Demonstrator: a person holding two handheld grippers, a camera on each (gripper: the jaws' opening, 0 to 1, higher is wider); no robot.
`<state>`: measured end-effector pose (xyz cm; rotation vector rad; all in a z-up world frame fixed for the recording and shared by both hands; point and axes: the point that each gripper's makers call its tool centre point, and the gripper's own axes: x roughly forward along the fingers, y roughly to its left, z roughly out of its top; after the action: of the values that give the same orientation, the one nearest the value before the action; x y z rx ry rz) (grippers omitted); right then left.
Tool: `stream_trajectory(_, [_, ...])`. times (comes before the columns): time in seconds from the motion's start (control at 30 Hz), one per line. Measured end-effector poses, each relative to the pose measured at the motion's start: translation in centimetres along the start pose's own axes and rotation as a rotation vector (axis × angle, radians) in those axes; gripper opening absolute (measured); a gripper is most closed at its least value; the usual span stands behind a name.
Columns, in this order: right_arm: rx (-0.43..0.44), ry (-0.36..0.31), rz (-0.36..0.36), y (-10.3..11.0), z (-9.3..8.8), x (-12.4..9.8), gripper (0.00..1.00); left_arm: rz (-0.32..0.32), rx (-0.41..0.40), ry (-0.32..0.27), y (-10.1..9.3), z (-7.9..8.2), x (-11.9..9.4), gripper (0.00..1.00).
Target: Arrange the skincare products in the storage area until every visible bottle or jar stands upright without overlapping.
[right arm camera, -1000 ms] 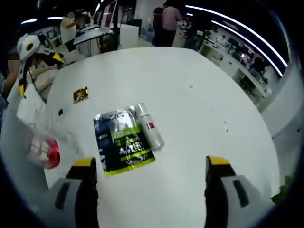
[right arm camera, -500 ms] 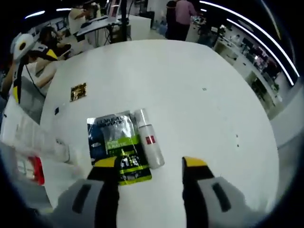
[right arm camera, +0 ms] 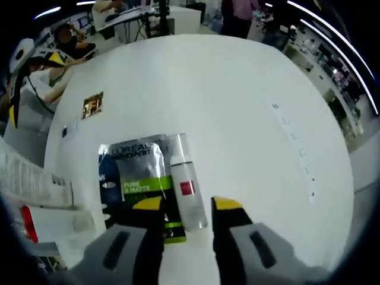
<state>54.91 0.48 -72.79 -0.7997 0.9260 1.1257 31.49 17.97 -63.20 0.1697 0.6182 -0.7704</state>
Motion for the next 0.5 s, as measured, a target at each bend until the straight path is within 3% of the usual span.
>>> stream_trajectory(0.17, [-0.018, 0.034, 0.023, 0.2, 0.1, 1.5, 0.27, 0.009, -0.015, 0.001, 0.3, -0.2, 0.0, 0.97])
stream_trajectory(0.5, [-0.032, 0.065, 0.074, 0.9, 0.3, 2.4, 0.22, 0.009, -0.026, 0.006, 0.5, -0.4, 0.2, 0.97])
